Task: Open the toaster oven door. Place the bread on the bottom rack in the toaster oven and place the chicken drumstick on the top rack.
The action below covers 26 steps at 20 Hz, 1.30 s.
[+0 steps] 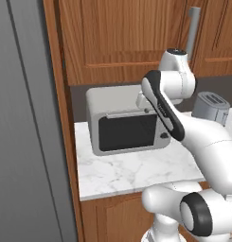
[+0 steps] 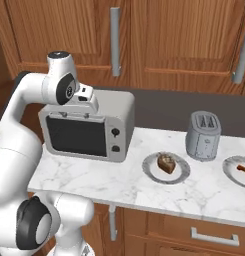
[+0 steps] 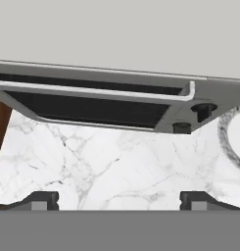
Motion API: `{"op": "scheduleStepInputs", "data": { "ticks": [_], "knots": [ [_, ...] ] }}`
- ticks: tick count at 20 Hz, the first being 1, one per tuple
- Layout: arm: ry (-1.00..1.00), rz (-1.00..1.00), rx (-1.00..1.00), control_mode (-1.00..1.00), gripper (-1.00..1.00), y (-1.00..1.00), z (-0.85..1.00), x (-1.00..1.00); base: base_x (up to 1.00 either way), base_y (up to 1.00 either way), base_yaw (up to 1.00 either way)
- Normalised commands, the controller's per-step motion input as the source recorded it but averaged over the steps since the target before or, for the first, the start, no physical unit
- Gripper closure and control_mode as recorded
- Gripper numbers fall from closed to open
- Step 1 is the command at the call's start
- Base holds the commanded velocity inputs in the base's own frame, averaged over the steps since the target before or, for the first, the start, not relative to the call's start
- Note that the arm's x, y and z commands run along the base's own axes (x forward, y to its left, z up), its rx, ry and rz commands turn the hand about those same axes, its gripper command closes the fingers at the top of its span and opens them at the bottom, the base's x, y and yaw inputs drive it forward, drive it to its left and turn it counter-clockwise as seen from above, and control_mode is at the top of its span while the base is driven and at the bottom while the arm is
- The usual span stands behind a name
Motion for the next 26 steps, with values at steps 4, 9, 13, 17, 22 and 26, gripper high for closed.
{"op": "scheduleStepInputs", "data": {
  "ticks": [4,9,13,17,22,26],
  "knots": [
    [0.00,0.00,0.00,1.00,-1.00,0.00,0.00,0.00,0.00,-0.64,0.00],
    [0.00,0.00,0.00,1.00,-1.00,0.00,0.00,0.00,0.00,-0.36,0.00],
    [0.00,0.00,0.00,1.00,-1.00,0.00,0.00,0.00,0.00,-0.19,0.00],
    [0.00,0.00,0.00,1.00,-1.00,0.00,0.00,0.00,0.07,-0.24,0.00],
    [0.00,0.00,0.00,1.00,-1.00,0.00,0.00,0.00,0.17,-0.37,0.00],
    [0.00,0.00,0.00,1.00,-1.00,0.00,0.00,0.00,0.19,-0.37,0.00]
  ]
}}
